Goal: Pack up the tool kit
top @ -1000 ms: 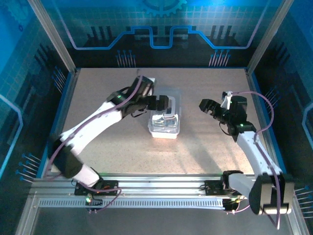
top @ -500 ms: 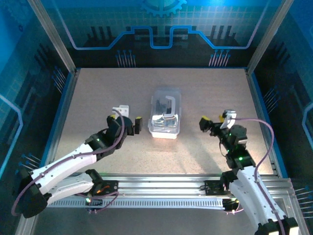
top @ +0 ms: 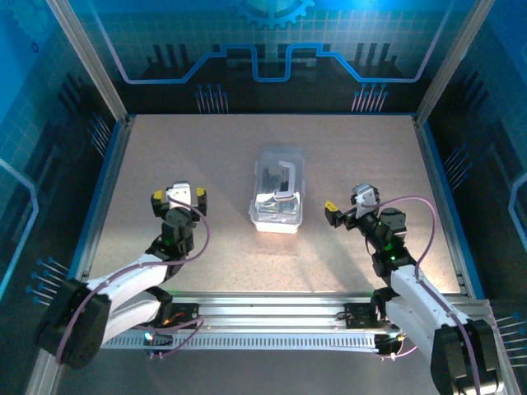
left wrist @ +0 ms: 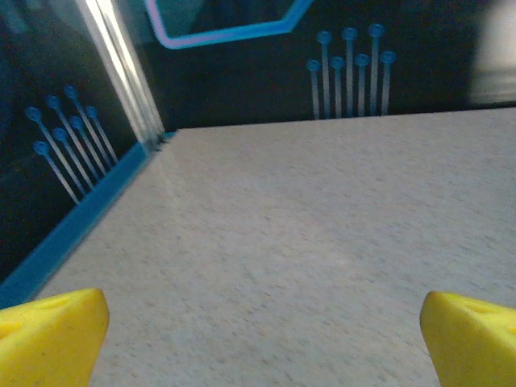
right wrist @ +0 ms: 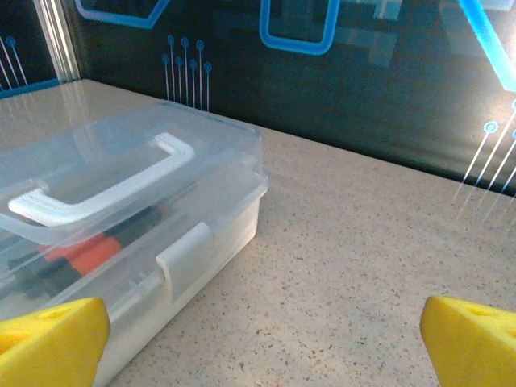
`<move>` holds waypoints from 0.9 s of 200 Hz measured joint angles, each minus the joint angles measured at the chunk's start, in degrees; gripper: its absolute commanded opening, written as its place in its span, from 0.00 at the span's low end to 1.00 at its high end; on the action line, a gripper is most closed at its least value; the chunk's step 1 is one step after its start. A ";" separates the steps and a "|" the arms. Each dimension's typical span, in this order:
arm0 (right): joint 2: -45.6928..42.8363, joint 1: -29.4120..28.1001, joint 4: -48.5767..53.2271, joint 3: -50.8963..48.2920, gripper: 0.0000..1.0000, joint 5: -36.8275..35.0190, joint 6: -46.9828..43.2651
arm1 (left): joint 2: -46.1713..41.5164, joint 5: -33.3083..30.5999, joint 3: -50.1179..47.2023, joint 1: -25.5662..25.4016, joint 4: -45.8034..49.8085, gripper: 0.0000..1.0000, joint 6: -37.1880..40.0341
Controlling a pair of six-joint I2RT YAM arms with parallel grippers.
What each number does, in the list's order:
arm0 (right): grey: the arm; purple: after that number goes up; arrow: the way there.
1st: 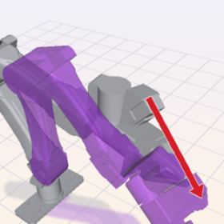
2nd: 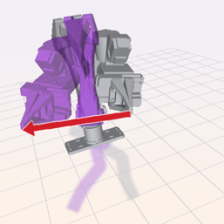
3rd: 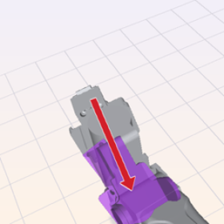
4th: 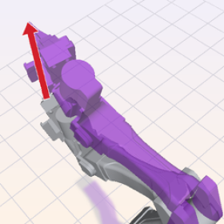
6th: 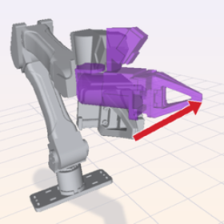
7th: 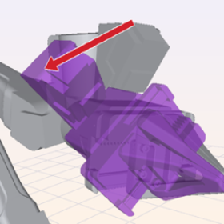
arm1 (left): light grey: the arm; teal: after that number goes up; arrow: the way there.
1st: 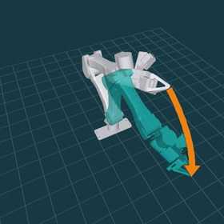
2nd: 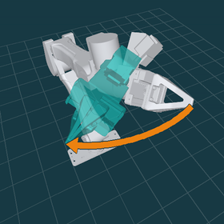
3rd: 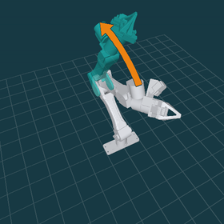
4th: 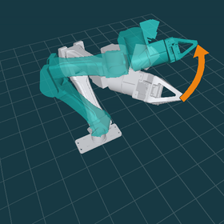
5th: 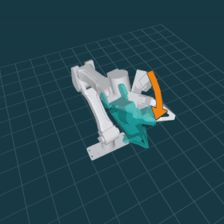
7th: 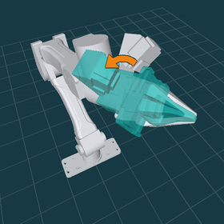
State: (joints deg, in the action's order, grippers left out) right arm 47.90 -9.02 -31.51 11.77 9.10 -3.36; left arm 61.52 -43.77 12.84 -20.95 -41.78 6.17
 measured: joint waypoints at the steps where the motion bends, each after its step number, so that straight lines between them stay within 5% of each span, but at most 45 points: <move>1: 0.11 0.00 -0.04 0.00 1.00 0.00 -0.02 | 0.17 0.04 -0.09 0.17 -0.26 0.99 0.07; 34: 4.76 3.89 -1.90 0.63 1.00 1.99 -0.55 | 11.39 6.56 -1.11 9.86 -10.71 0.99 -1.92; 67: 9.79 7.15 -5.14 1.11 1.00 3.10 -0.13 | 25.42 13.42 -0.28 11.74 -19.63 0.99 -2.34; 119: 24.94 7.17 -22.88 -3.67 1.00 2.29 0.50 | 25.83 29.81 10.29 19.67 -11.52 1.00 -4.90; 150: 39.60 7.17 -36.79 -4.07 1.00 1.62 0.52 | 26.34 32.76 8.33 20.79 -12.02 0.99 -6.45; 180: 41.77 7.17 -34.99 -0.52 1.00 -3.74 2.03 | 26.69 33.62 8.33 20.79 -11.37 0.99 -6.75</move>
State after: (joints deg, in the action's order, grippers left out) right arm 89.67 -1.85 -66.50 11.25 5.37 -1.32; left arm 88.20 -10.15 21.17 -0.16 -53.15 -0.58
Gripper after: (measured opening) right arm 0.996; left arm 0.994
